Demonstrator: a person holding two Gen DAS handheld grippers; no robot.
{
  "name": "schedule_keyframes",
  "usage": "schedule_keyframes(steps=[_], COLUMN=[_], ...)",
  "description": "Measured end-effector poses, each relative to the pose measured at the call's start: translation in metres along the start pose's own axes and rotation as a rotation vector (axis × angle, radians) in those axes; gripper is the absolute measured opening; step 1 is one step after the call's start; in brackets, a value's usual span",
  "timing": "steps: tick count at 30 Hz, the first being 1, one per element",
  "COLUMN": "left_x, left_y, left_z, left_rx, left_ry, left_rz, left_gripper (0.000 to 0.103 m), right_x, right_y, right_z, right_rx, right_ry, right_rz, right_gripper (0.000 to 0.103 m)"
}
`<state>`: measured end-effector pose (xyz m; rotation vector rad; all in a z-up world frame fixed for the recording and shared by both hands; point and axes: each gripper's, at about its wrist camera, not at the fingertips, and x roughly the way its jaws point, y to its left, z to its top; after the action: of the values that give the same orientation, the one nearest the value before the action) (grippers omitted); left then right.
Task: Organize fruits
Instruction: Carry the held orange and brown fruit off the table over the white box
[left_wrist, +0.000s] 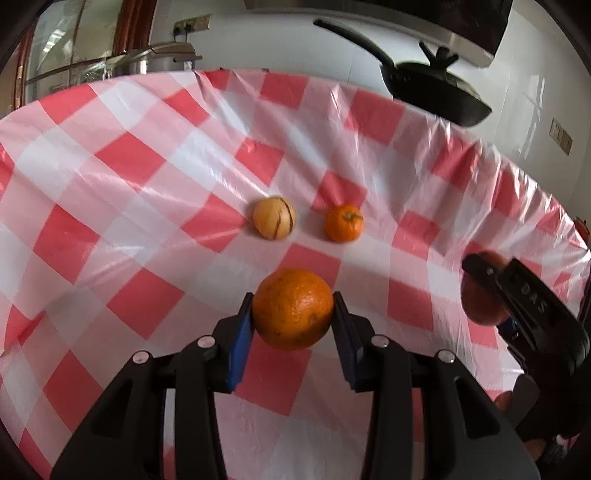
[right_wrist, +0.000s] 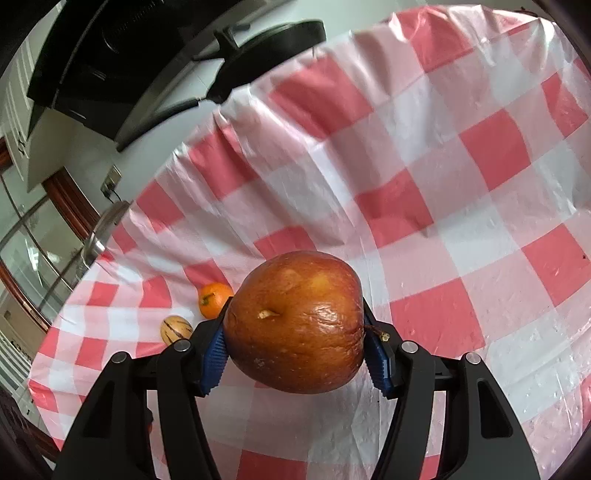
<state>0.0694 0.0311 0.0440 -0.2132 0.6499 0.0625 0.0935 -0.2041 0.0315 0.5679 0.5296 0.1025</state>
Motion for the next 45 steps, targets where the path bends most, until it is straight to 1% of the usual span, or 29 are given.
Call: schedule_keyframes(steps=[2,4,5,8,10,12,14,17,20,24,26,28,32,35,45], left_x=[-0.007,-0.021,-0.031,-0.068,-0.101,-0.126,-0.146,-0.175,-0.202,-0.221,-0.226,-0.232,-0.243,-0.251,-0.286], left_y=[0.004,0.012,0.017,0.035,0.047,0.056,0.064,0.077,0.089,0.105,0.111,0.119,0.138,0.152,0.233], left_z=[0.001,-0.003,-0.007,-0.027,-0.045,-0.06,-0.074,-0.093,-0.112,-0.131,-0.14,-0.149,-0.164,-0.17,-0.201], left_rx=[-0.012,-0.032,-0.043,-0.064,-0.052,-0.043,-0.029,-0.01,0.032,0.052,0.072,0.076,0.079,0.068,-0.075], left_ry=[-0.029,-0.051,-0.062,-0.091,-0.116,-0.129,-0.12,-0.094,-0.09,-0.051,-0.036,-0.023,-0.011,-0.016,-0.016], left_rz=[-0.014,-0.005,-0.001,0.029,0.053,0.062,0.072,0.072,0.11,0.131,0.153,0.156,0.177,0.199,0.298], left_gripper=[0.041,0.041,0.041,0.041,0.041,0.041,0.041,0.041,0.041,0.041,0.041,0.041,0.041,0.041,0.041], right_x=[-0.006,-0.011,-0.016,-0.039,-0.065,-0.087,-0.105,-0.132,-0.155,-0.179,-0.188,-0.196,-0.205,-0.213,-0.237], right_y=[-0.001,-0.002,-0.002,0.0,0.008,0.018,0.024,0.041,0.052,0.066,0.073,0.082,0.102,0.121,0.178], right_z=[0.0,0.001,0.0,-0.013,-0.03,-0.047,-0.066,-0.1,-0.126,-0.15,-0.161,-0.172,-0.193,-0.213,-0.282], right_rx=[0.004,0.001,-0.003,-0.001,-0.028,-0.068,-0.086,-0.18,-0.242,-0.31,-0.345,-0.389,-0.47,-0.537,-0.774], right_ry=[-0.024,-0.031,-0.026,0.007,0.029,0.053,0.082,0.131,0.155,0.181,0.193,0.208,0.234,0.256,0.339], right_rz=[0.026,0.04,0.035,-0.013,-0.013,-0.013,0.009,0.035,0.06,0.088,0.102,0.118,0.154,0.199,0.352], right_gripper=[0.061,0.061,0.061,0.061,0.061,0.061,0.061,0.061,0.061,0.061,0.061,0.061,0.061,0.061,0.061])
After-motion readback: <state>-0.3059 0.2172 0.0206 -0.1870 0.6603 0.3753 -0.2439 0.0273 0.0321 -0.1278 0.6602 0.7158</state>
